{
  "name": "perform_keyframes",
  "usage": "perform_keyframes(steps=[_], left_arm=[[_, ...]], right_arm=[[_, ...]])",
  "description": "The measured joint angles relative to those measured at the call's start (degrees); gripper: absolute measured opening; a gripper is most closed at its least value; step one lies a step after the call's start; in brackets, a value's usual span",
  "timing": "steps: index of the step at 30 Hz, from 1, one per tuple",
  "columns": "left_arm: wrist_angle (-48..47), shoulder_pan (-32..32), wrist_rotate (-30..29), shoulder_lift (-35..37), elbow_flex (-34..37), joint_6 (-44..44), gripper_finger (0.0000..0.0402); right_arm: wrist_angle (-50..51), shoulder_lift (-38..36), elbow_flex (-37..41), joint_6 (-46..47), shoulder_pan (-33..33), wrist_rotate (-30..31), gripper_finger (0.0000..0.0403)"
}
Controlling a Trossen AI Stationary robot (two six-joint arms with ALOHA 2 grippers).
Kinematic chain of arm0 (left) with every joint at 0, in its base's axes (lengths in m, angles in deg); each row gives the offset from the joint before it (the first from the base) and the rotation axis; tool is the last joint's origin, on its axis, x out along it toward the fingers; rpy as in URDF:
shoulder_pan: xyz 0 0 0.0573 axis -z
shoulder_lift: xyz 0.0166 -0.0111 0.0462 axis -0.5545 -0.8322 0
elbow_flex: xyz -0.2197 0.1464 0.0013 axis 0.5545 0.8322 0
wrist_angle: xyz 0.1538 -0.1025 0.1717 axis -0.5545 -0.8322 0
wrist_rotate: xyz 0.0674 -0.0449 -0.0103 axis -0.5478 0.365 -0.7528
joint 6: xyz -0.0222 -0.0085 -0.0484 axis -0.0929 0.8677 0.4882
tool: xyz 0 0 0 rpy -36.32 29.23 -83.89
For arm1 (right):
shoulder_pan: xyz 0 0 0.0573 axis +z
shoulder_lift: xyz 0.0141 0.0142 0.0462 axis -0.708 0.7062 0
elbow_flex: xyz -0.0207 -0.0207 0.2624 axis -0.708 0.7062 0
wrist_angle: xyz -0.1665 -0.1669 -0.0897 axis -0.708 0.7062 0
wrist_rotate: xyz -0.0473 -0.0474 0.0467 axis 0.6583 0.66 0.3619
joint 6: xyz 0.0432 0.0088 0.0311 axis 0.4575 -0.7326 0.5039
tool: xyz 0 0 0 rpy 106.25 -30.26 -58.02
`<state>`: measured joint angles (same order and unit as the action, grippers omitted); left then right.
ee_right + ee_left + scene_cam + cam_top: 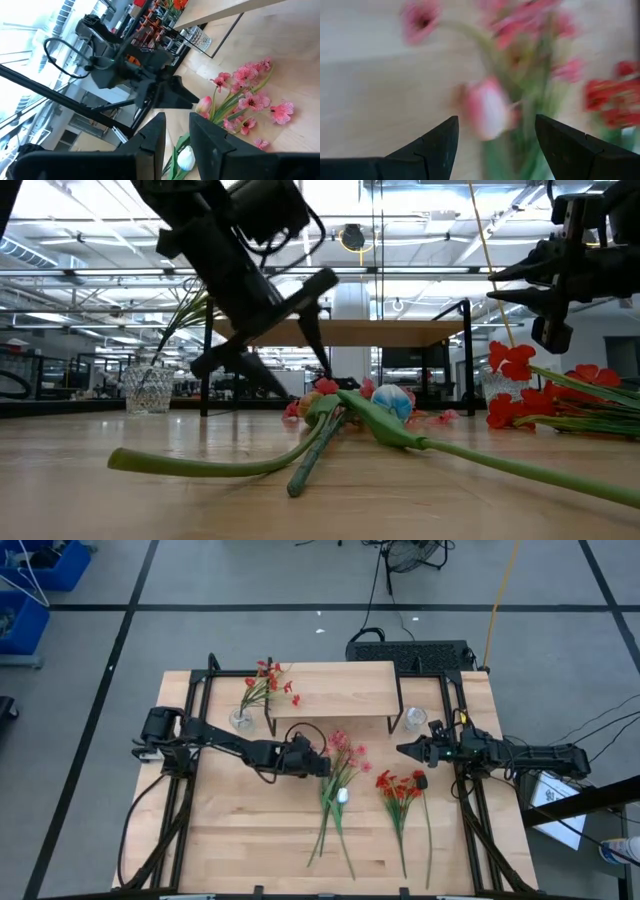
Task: Pick and place flowers into a vace then onto a shelf
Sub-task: Put the pink flower into the left transparent vase
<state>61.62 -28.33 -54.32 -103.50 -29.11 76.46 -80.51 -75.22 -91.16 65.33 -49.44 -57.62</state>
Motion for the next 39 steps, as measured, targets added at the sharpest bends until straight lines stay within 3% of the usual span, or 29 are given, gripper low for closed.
perform_keyframes(steps=[12, 20, 24, 27, 39], left_arm=[[5.1, 0.0, 1.9, -3.5, -0.4, -0.9, 0.0266], [0.5, 0.0, 4.1, -7.5, -4.8, -2.8, 0.0266], [-4.2, 0.0, 3.4, -7.9, -7.9, -7.9, 0.026], [-6.8, -0.6, 4.4, -8.0, -8.9, -9.3, 0.0225], [-8.2, -1.6, 7.6, -8.0, -8.9, -11.4, 0.0019]], right_arm=[[2.5, 1.4, 0.0, -0.9, 0.0, 0.1, 0.0077], [2.6, 2.8, 0.0, -0.5, 0.0, 0.1, 0.0077], [2.6, 3.3, 0.0, -0.1, 0.0, 0.1, 0.0077], [2.6, 3.5, 0.0, -0.3, 0.0, 0.1, 0.0077], [2.6, 3.7, 0.0, -0.3, 0.0, 0.1, 0.0077]])
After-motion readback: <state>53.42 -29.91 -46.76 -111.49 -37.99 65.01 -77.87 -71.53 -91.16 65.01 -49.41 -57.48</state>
